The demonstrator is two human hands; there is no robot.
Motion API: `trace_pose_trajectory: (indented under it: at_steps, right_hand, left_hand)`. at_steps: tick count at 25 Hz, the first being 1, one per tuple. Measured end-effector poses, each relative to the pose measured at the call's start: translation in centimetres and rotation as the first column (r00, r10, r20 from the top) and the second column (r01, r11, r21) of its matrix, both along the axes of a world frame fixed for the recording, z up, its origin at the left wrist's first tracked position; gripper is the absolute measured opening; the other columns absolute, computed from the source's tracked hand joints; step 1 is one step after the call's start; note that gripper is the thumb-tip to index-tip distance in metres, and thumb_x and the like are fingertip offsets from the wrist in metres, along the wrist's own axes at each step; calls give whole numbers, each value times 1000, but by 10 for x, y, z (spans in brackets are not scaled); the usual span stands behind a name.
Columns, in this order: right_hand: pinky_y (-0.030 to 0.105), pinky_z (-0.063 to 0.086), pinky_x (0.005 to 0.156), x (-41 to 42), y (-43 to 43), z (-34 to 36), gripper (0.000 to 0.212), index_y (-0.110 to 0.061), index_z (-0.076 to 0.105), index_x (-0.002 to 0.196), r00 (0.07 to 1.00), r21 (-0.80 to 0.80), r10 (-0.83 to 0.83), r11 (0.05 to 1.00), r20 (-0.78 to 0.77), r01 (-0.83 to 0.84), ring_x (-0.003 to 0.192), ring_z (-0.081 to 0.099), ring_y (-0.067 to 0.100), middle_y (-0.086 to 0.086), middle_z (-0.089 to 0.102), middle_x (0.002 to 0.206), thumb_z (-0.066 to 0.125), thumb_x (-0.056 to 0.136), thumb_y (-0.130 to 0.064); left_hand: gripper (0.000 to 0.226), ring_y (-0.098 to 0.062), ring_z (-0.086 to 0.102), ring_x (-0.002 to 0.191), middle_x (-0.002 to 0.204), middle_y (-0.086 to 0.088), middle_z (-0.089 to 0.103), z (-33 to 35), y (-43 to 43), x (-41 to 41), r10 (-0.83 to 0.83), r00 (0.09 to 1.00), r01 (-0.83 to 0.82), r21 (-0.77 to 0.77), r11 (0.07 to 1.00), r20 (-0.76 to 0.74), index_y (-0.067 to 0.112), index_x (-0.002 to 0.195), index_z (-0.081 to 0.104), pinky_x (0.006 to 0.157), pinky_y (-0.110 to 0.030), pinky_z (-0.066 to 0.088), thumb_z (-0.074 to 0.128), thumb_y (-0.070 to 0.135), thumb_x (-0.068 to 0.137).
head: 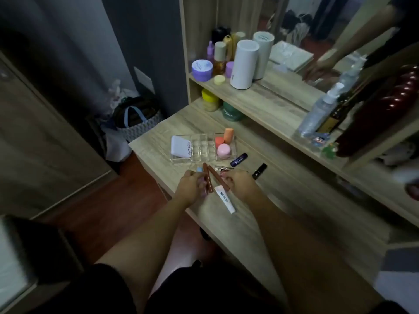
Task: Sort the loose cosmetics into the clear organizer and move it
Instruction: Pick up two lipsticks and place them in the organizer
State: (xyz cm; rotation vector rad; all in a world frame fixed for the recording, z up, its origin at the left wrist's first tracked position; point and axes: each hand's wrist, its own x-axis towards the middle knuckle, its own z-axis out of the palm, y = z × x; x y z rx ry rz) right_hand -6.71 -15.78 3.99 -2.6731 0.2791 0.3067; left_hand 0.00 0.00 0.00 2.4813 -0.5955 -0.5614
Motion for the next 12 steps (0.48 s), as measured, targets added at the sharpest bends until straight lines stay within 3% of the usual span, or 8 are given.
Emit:
trace_pose_trajectory:
  at_steps: [5, 12]
  right_hand:
    - [37, 53, 81, 30, -5, -11, 22, -8, 71, 100, 997, -45, -4, 999, -79, 0, 95, 65, 30, 14, 67, 103, 54, 91, -19]
    - [34, 53, 72, 45, -11, -22, 28, -8, 70, 90, 979, -120, 41, 990, -199, -66, 87, 67, 29, 12, 70, 92, 56, 88, -32]
  left_hand:
    - [30, -37, 58, 99, 122, -23, 43, -12, -19, 12, 117, 991, -117, 2, 993, -63, 3, 115, 61, 92, -35, 46, 58, 17, 88]
    - [32, -39, 59, 98, 124, -21, 44, -14, -34, 23, 179, 984, -178, 68, 982, -5, 4, 112, 61, 91, -40, 47, 60, 25, 88]
